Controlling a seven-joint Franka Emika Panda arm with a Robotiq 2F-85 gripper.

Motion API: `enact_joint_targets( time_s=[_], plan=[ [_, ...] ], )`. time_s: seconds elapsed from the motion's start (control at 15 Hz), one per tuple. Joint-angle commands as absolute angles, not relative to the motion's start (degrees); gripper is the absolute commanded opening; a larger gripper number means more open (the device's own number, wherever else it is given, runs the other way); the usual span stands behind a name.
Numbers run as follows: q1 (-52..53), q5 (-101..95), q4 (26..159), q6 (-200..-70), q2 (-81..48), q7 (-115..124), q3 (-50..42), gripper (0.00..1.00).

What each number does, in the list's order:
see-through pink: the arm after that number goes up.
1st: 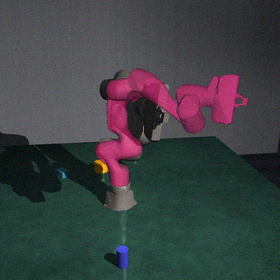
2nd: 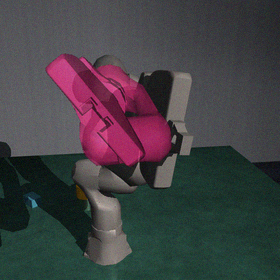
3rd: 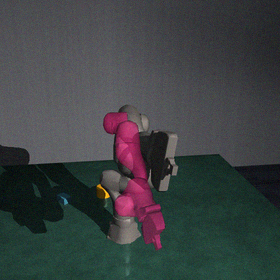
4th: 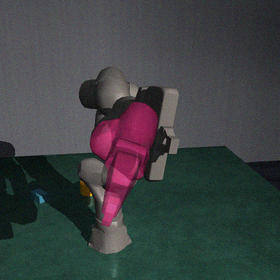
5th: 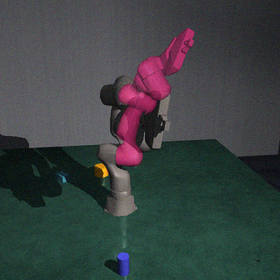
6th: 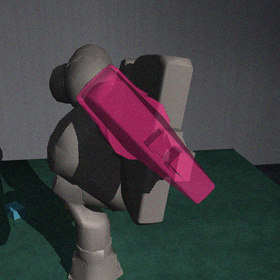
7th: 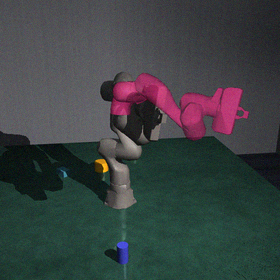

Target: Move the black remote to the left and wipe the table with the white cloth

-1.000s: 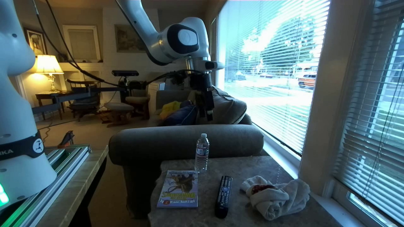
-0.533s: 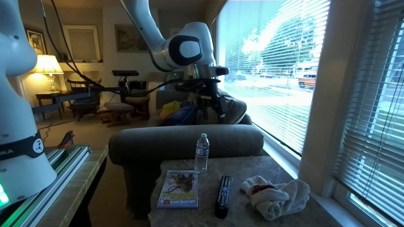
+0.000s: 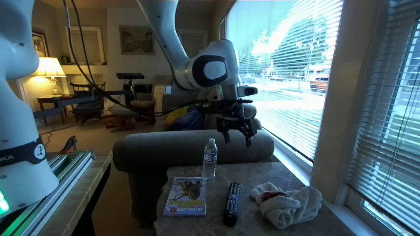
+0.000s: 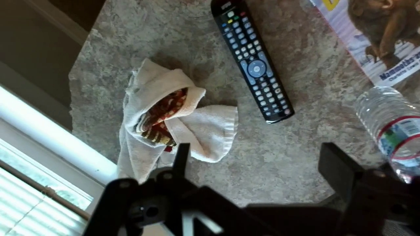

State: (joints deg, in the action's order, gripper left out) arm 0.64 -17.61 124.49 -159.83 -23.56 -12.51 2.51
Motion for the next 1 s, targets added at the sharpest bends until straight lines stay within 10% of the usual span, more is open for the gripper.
enact_joint_targets(
  time_s=[0.0, 0.93],
  plan=[
    [1.5, -17.1, 124.1, -159.8, -23.9, -12.9, 1.7, 1.0],
    [3.8, -25.3, 112.9, -158.3, -35.3, -20.9, -1.1, 1.0]
  ],
)
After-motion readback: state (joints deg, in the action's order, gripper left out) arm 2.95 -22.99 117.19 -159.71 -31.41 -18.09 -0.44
